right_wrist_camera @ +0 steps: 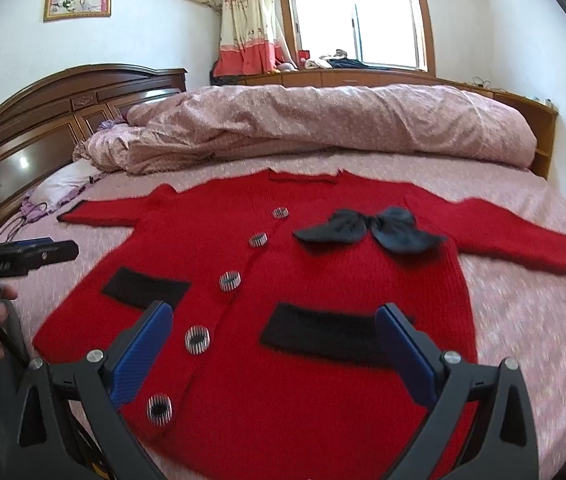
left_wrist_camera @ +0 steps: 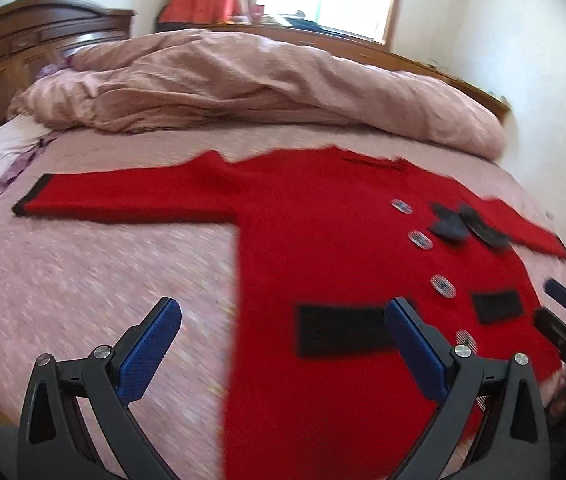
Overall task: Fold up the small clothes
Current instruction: 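Move the left gripper to the black cuff of a red sleeve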
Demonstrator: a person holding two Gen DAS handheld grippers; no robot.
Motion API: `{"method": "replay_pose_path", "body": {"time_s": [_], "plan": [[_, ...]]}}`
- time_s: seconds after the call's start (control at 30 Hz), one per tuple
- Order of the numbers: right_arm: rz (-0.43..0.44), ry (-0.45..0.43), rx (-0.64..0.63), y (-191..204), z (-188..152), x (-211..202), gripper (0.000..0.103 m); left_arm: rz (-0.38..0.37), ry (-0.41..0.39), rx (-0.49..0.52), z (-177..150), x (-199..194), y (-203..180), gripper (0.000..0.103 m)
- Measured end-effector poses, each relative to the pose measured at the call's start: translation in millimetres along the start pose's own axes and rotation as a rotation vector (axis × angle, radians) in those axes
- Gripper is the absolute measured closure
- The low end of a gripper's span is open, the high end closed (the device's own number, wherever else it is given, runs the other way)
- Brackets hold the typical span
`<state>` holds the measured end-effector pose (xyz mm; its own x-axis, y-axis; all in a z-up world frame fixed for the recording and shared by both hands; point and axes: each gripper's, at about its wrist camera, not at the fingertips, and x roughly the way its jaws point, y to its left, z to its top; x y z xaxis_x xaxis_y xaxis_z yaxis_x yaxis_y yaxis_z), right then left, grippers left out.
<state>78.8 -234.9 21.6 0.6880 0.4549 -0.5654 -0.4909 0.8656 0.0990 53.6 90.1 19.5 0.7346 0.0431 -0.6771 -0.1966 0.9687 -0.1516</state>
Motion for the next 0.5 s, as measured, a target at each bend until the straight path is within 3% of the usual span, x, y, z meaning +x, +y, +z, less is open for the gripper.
{"method": "replay_pose_path", "body": {"time_s": [0.27, 0.5], "plan": [[0.033, -0.033, 0.059, -3.8, 42.1, 42.3, 0.000, 0.125, 0.028, -0.218, 49.1, 41.3, 117.3, 0.004], [0.020, -0.047, 0.093, -22.7, 62.8, 74.7, 0.000, 0.245, 0.019, -0.495, 76.6, 81.8, 230.6, 0.005]]}}
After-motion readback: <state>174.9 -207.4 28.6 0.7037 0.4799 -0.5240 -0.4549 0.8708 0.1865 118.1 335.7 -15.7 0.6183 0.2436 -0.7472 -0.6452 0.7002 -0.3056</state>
